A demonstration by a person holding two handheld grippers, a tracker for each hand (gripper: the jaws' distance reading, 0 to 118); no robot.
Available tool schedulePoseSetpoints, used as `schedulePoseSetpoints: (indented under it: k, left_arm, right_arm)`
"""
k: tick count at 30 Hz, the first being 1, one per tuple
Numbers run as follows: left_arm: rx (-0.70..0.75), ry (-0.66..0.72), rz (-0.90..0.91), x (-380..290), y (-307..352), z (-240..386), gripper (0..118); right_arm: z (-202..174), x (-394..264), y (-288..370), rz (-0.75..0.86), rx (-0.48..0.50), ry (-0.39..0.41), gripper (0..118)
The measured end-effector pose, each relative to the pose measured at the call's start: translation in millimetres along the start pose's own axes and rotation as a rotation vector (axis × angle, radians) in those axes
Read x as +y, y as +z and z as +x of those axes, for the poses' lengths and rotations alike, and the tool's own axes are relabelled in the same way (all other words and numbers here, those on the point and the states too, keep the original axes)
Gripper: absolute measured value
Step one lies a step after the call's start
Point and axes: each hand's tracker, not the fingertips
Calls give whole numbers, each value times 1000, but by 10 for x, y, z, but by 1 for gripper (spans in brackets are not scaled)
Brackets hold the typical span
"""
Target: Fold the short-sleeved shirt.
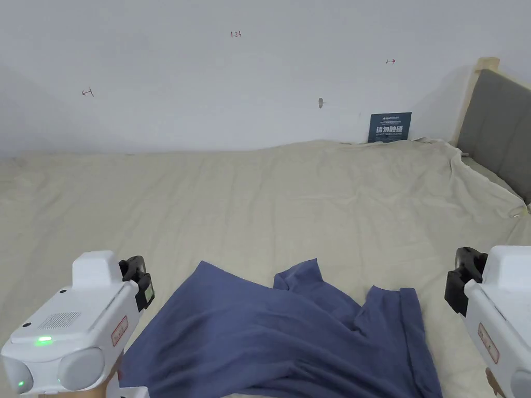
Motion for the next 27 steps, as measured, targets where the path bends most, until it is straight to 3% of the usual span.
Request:
schedulePoseSetpoints:
  k: [11,21,23,25,27]
  left_arm:
    - [-86,34,-162,146,-1119,-50,0]
    - [-59,-164,-504,-154,-2913,93,1]
    - [-68,-153,-577,-213,-3219,94,14]
    - [-62,-137,-603,-290,-3454,101,46]
    - [-49,-121,-677,-434,-3687,100,85]
  right_arm:
    - [49,-60,-363,-21,0,-27,1]
    - [118,-280,-914,-93,-37,-47,1]
    - [131,-349,-1010,-113,-49,-49,1]
    - [154,-425,-1117,-150,-70,-44,1]
    - [189,-523,-1197,-171,-82,-52,1]
